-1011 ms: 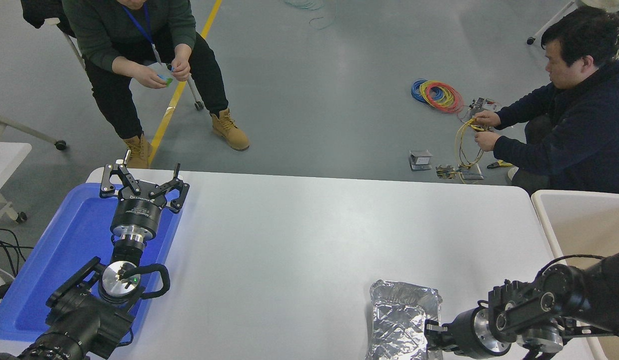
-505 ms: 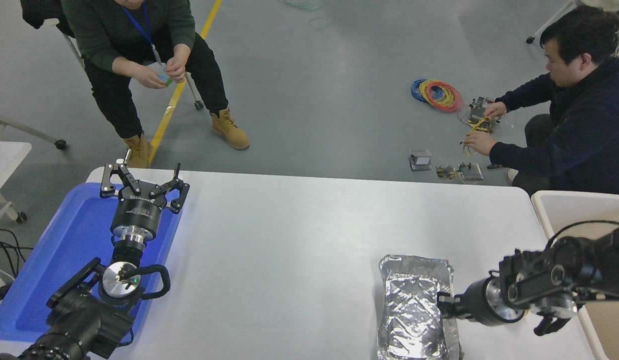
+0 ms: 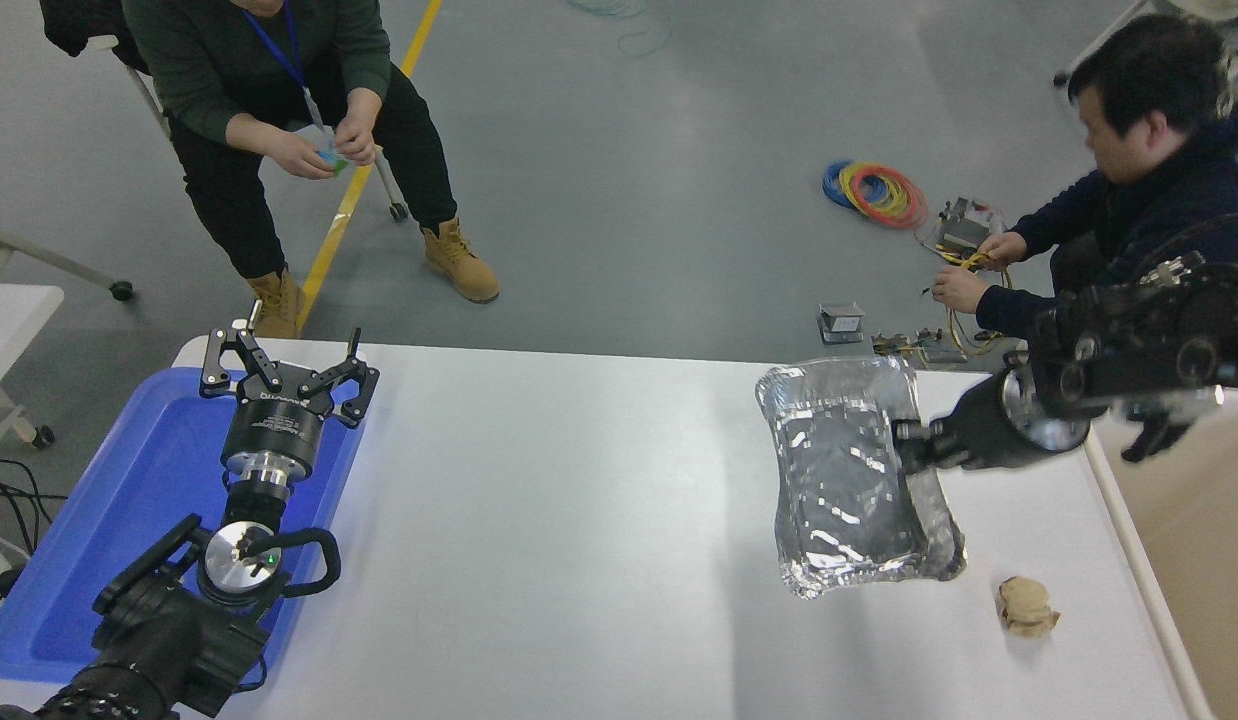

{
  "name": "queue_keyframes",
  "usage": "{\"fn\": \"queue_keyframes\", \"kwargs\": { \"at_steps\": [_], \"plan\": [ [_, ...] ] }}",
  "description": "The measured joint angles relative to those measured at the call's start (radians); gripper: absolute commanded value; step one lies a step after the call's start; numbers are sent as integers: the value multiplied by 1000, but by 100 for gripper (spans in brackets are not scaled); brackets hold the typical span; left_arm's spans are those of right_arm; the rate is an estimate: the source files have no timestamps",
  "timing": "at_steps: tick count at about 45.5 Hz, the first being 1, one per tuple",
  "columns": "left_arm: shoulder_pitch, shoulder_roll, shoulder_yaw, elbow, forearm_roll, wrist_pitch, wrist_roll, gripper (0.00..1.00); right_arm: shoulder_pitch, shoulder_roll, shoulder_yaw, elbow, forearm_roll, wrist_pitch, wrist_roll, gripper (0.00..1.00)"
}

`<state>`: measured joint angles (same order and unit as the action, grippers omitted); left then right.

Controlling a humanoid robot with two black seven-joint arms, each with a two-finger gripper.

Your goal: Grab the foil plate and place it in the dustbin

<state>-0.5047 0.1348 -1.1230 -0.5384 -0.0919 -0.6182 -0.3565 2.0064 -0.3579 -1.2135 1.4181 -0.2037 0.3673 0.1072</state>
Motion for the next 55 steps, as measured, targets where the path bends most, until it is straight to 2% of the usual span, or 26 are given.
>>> {"fn": "queue_keyframes", "kwargs": {
  "at_steps": [7, 24, 47, 55],
  "plan": [
    [0, 0, 0, 0, 0, 0, 0, 100, 136, -4, -25, -2, -11, 102, 0, 0],
    [0, 0, 0, 0, 0, 0, 0, 100, 317, -6, -60, -2, -29, 242, 0, 0],
    [0, 0, -1, 0, 0, 0, -1, 100, 324, -6, -96, -63, -52, 283, -1, 0],
    [0, 0, -1, 0, 0, 0, -1, 100, 249, -51, -137, -150, -59, 285, 0, 0]
  ]
}}
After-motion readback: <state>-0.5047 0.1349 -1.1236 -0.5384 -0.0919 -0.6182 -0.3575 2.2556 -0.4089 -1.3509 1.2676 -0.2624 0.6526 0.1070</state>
